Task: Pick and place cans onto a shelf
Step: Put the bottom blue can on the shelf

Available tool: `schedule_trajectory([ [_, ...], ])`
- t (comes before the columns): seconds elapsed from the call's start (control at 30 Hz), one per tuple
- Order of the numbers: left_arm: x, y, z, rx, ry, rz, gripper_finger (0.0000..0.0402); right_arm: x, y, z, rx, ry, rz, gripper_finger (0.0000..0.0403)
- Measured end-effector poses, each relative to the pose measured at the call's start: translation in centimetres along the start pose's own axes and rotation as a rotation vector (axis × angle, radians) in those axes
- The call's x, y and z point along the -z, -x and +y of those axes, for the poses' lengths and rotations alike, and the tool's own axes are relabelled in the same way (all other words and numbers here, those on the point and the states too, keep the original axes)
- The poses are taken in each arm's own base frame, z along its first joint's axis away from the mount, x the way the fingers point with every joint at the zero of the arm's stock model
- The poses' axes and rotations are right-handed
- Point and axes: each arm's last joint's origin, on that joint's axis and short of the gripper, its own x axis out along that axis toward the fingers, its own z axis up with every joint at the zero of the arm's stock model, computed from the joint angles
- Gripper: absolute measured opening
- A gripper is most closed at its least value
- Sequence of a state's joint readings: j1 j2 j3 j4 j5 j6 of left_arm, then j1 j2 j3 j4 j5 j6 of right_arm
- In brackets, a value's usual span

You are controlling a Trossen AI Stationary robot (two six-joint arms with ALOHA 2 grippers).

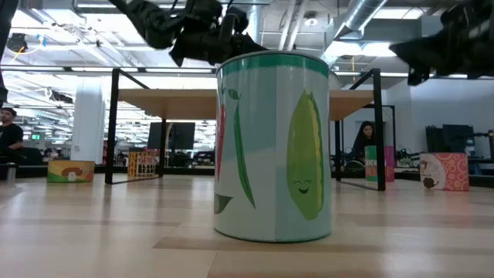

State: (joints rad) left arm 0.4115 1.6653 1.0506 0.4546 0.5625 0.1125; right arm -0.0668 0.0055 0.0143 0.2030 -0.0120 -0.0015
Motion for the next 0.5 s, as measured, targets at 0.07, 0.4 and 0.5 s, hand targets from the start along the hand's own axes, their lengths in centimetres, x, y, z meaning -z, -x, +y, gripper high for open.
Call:
schedule_trajectory([
  [0.07, 0.6, 0.5, 0.3, 0.009, 0.009, -0.029, 0.0, -0.6, 0.0, 0.0, 0.005, -0.011, -0.059, 0.004],
  [0.4, 1.8, 0.9, 0.0, 0.006, -0.094, -0.049, 0.0, -2.1, -1.6, -0.5, 0.168, 0.055, -0.037, 0.0009],
  [0.5, 1.4, 1.2, 0.1, -0.006, -0.112, -0.063, 0.0, -2.1, -3.1, -0.7, 0.218, 0.062, 0.083, 0.0016],
])
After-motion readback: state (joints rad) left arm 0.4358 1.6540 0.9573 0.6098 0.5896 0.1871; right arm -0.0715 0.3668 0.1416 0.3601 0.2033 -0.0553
